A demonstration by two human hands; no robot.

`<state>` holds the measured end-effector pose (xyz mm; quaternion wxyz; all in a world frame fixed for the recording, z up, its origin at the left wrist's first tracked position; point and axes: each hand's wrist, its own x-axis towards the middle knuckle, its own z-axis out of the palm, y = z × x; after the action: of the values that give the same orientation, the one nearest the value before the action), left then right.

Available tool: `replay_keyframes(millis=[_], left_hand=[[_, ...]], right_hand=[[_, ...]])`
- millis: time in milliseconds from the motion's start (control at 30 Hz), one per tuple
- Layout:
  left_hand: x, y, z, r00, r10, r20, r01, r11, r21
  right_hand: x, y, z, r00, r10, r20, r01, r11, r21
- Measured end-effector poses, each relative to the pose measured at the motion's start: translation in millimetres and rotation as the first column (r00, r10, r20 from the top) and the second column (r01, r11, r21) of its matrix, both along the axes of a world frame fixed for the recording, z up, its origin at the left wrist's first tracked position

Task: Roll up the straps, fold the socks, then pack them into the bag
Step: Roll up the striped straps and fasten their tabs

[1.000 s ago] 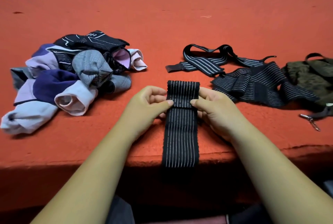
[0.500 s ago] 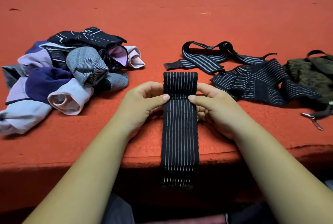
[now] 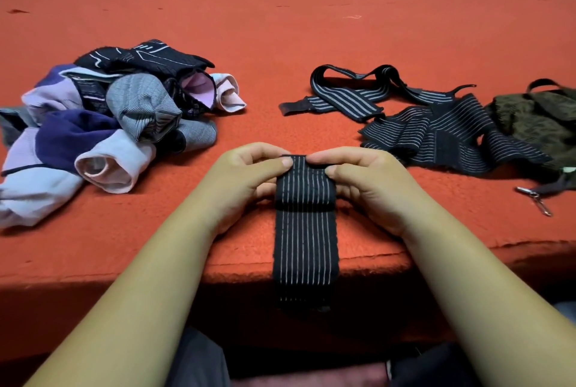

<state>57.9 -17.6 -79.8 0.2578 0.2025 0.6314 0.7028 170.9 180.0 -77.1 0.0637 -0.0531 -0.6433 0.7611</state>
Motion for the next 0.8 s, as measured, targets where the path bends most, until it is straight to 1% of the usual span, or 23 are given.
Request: replay_keyframes(millis=[67,133,233,300,367,400,467,533,600,700,800], left_hand=[[-1.1,-0.6,-0.7,0.999,0.034,-0.013,-0.034,0.999,0.006],[0.1,-0.7,1.2,0.997,0.074,-0.014,-0.074,0.996,0.041],[1.1,-0.5,3.0,0.991,0.131,-0.033,-0.127,0.987,0.099],[0.9,-0.3,3.1,0.991,0.134,-0.018,-0.131,0.983,0.128],[-0.1,-0.3,1.1,0.998,0.061,0.018,-0.063,0.991,0.118],[-0.1,-0.3,-0.4,1.000,0.009,0.020,-0.010,0.996,0.088],[0.6,0.3,-2.5,0.998,-0.068,-0.020,0.068,0.998,0.014],[1.2,1.7,-2.5,0.996,-0.062,-0.069,0.060,0.998,-0.022],[1.8,2.9,-1.0,0.994,-0.011,-0.107,0.010,1.000,-0.015],[-1.5,2.0,-3.1,0.993,0.038,-0.113,-0.034,0.999,0.036],[0.3,1.8,-3.2,0.995,0.019,-0.098,-0.014,0.998,0.057]], right_hand=[[0.3,-0.9,0.1,1.000,-0.005,-0.016,0.006,0.999,0.053],[2.0,-1.0,3.0,1.000,0.015,0.001,-0.015,0.994,0.110],[3.2,0.0,4.7,0.996,0.054,0.070,-0.071,0.960,0.272],[1.3,0.1,2.8,0.998,0.018,0.052,-0.034,0.941,0.337],[-1.5,0.6,-0.4,0.999,-0.049,0.018,0.040,0.944,0.328],[-2.4,1.1,-2.2,0.997,-0.074,0.007,0.069,0.954,0.292],[-3.7,1.4,-4.9,0.994,-0.107,-0.015,0.107,0.970,0.218],[-3.7,1.3,-4.8,0.992,-0.123,-0.029,0.126,0.973,0.195],[-2.9,1.2,-3.5,0.994,-0.103,-0.022,0.106,0.974,0.202],[-2.1,-0.6,-2.1,0.999,-0.041,0.005,0.038,0.964,0.265],[-3.9,-0.1,-4.0,0.997,-0.074,-0.017,0.076,0.955,0.285]])
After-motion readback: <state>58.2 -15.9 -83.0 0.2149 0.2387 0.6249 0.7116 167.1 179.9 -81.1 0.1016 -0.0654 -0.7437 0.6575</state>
